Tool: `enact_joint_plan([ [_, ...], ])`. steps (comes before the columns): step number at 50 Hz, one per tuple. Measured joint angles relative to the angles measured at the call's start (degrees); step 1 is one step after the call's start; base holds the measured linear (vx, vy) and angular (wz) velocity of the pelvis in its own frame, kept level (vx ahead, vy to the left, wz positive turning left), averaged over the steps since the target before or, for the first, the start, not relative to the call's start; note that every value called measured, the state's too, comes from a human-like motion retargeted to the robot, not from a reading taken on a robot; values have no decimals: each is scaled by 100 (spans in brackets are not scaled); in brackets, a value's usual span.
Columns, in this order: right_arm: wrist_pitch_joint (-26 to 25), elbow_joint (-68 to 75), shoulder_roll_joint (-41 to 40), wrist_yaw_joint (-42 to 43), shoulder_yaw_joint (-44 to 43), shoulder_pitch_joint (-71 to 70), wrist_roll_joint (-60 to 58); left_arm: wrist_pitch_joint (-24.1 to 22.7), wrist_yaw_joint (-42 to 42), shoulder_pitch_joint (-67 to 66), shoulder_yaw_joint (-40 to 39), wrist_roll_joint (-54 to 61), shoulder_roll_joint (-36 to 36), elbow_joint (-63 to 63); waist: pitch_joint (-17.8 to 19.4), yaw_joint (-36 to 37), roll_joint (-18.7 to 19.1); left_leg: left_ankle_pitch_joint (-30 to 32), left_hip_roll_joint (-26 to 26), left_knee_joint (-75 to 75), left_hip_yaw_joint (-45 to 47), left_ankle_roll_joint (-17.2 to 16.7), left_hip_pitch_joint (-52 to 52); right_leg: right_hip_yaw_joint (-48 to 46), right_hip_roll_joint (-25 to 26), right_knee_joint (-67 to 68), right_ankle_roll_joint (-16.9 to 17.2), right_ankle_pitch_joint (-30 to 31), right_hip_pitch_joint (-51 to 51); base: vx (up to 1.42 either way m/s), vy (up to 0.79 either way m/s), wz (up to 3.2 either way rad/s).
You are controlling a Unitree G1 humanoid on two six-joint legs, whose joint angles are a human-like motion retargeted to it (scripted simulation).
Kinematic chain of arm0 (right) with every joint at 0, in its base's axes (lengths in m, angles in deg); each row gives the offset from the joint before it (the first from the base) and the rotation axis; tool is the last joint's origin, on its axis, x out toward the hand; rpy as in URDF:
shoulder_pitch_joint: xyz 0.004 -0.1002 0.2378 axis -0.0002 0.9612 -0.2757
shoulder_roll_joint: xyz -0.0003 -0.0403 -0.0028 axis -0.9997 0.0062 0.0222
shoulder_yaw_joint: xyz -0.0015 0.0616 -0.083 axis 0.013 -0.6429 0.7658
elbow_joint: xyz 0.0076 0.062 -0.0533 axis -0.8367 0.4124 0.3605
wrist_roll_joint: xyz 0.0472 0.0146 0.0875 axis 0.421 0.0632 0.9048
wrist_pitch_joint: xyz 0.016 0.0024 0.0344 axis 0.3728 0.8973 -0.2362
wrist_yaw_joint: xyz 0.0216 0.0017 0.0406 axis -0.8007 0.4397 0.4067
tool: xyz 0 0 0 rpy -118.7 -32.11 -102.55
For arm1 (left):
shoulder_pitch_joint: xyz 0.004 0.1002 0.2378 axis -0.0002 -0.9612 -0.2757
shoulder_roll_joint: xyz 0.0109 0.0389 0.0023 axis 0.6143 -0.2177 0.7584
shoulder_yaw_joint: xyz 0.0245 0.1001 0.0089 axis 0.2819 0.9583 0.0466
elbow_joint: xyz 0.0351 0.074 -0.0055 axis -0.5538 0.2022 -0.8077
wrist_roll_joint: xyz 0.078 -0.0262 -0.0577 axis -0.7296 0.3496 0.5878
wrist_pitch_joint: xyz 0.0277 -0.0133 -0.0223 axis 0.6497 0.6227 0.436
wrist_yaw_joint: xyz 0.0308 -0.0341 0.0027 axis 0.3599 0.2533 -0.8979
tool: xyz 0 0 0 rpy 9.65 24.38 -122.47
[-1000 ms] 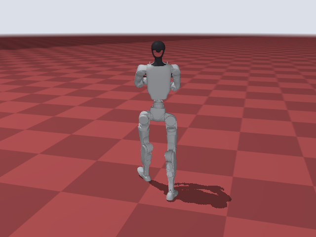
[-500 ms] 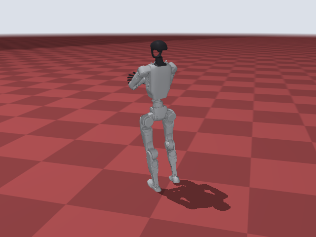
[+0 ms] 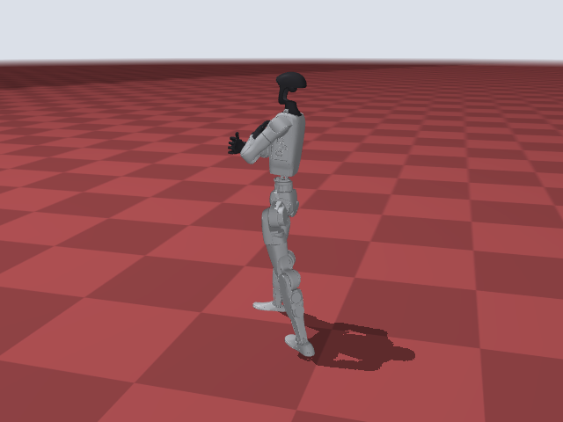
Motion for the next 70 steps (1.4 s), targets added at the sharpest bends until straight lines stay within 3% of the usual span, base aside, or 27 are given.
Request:
enact_joint_plan([
  [5,-15,-5,27,-141,79,44,226,91,280,-129,-67,-231,-59,-116,-285,229,-290,91,-552,1837,693,-117,-1112,-536,-283,10,0,104,35,30,-35,86],
  [8,-92,6,22,-183,115,136,305,225,465,-242,-91,-335,-81,-123,-584,148,-410,138,-662,3301,1989,-6,-2347,-867,-459,27,0,130,-64,24,-22,131],
  [11,-163,37,-12,-158,133,243,299,332,560,-340,-66,-379,-80,-82,-727,44,-562,112,-473,3813,3416,351,-3032,-1210,-719,68,0,110,0,25,-13,134],
  [14,-227,55,-12,-72,119,279,254,436,547,-324,-56,-384,-75,-40,-748,1,-700,-5,-341,3343,4523,639,-3154,-1544,-977,103,-37,59,138,26,-8,117],
  [17,-295,48,10,67,60,239,163,558,410,-204,-73,-352,-47,4,-713,95,-643,14,-114,2300,5288,621,-3051,-1856,-907,179,-202,-63,242,25,-10,90],
  [22,-379,-18,114,265,-82,108,-8,744,142,71,-139,-306,-17,118,-567,312,-324,568,292,303,6833,233,-2729,-2535,-544,370,-404,-390,543,27,-5,101],
  [26,-386,-55,152,265,-130,48,-63,798,185,161,-180,-436,2,166,-514,418,-140,795,440,-570,8277,-201,-2635,-3178,-256,446,-466,-596,902,32,-1,114],
  [29,-360,-48,143,205,-119,36,-67,791,308,166,-202,-531,11,168,-521,523,-122,801,435,-837,8801,-396,-2577,-3530,-122,444,-506,-656,1180,37,3,92],
  [35,-248,54,71,122,-52,141,100,732,509,90,-209,-453,26,148,-688,695,-119,681,461,-844,8225,-219,-2323,-3931,-90,877,-885,-474,1563,43,11,70],
  [40,-164,113,54,84,-58,283,307,651,493,54,-169,-268,38,154,-896,646,199,478,768,-808,7531,-168,-1973,-3768,-330,3040,-1596,13,1043,46,18,81],
  [43,-159,127,56,99,-102,289,394,594,366,107,-117,-198,45,150,-966,462,227,299,780,-685,7093,-144,-1911,-2768,-306,4548,-1445,206,83,40,13,124],
  [47,-96,133,68,96,-118,289,490,485,256,140,-51,-210,39,131,-925,170,300,105,818,-526,6447,-153,-1783,-1861,131,5262,-1020,30,-862,38,7,141],
  [52,-31,123,148,107,-76,247,567,414,196,167,-46,-274,10,107,-735,-117,388,-130,810,-334,5712,-173,-1629,-2221,-53,4398,-1314,-179,-1390,36,3,135],
  [55,-22,119,204,136,-50,213,567,365,156,181,-42,-234,-23,108,-594,-350,342,-294,667,-217,5231,-187,-1523,-2389,-133,2915,-1307,175,-1384,39,-4,160],
  [59,-77,133,215,272,-22,96,484,280,-13,255,-12,-129,-31,104,-208,-804,132,-555,369,-127,4495,-220,-1035,-2055,-216,523,-711,830,-897,49,-13,183],
  [63,-61,153,127,253,-2,-10,239,108,-179,280,58,-275,10,69,85,-1036,79,-746,430,-185,3983,-238,-453,-1470,-195,-2,-81,404,-852,56,-22,124],
  [65,-26,166,105,214,-1,-22,185,17,-221,270,67,-307,14,49,96,-1073,91,-788,497,-175,3793,-196,-271,-1239,-130,-2,0,327,-812,57,-28,92],
  [70,-20,152,147,202,-9,56,321,19,-244,216,14,-231,-15,22,-58,-986,-34,-555,440,233,3497,135,-80,-1058,-226,3,-109,802,-333,58,-32,66],
])
